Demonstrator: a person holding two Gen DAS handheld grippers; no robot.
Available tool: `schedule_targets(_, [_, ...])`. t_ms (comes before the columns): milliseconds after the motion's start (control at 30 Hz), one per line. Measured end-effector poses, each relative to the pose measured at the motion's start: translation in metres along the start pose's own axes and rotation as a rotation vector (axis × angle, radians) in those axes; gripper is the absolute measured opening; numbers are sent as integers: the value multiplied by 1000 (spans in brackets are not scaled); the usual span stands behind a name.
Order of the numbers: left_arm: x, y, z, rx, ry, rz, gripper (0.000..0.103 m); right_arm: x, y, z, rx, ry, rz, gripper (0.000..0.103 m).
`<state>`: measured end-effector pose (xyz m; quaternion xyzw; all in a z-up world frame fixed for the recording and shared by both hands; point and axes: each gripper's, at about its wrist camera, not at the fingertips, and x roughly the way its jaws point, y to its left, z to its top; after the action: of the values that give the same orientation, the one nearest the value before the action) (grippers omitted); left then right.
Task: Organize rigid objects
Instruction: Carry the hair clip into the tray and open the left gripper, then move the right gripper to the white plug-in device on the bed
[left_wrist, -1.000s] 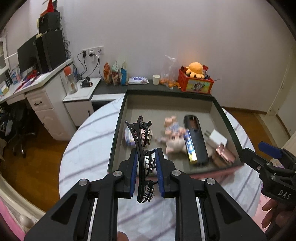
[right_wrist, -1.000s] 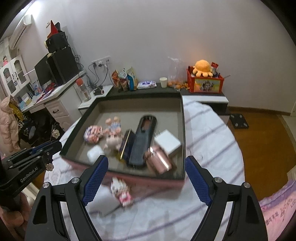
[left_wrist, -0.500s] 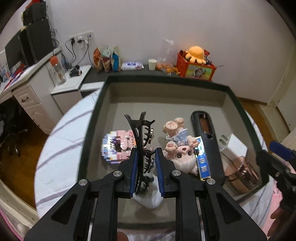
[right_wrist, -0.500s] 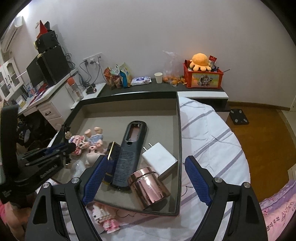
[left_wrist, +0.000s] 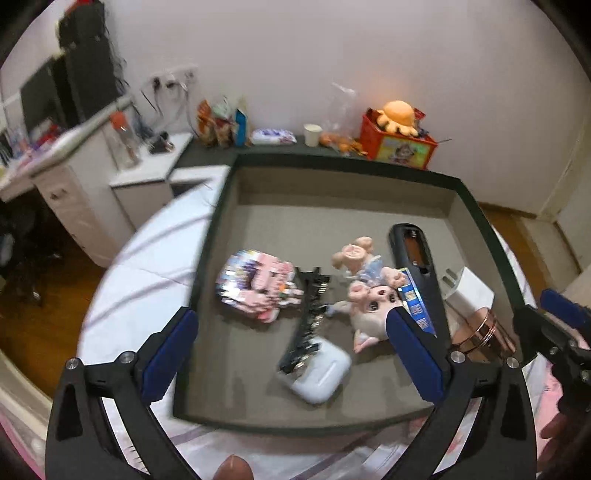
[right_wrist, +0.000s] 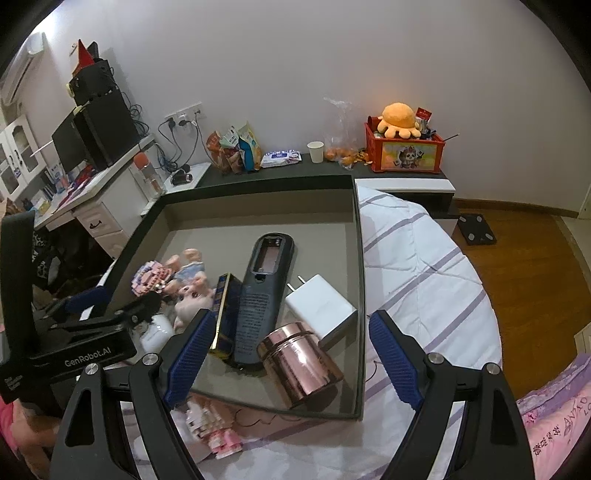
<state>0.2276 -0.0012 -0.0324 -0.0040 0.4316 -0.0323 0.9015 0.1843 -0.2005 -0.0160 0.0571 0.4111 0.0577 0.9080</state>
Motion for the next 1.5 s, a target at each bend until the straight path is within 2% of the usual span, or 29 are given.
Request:
schedule_targets(300, [-70,22,-29,-40,-110,30,103,-39,12,-16,-18,-43,1,86])
schedule_targets(433, [-92,33,-53,-68,-124,36,103,-51,18,-33,-28,-35,-1,86])
schedule_targets(700, [-109,43,-98,-102,-82,45,103,-66,26,-76,-35,11,12,86])
schedule_targets(867, [-118,41,-114,-98,-78,50,103,-71,27,-91,-32,24,12,86])
schedule_targets(1167, [-132,33,-120,-86,-101,54,103,-80,32,-97,-40,13,19,86])
schedule_targets(1500, [-127,40,-121,-93,-89,58,103,-59,46,-102,-82,65,47,86])
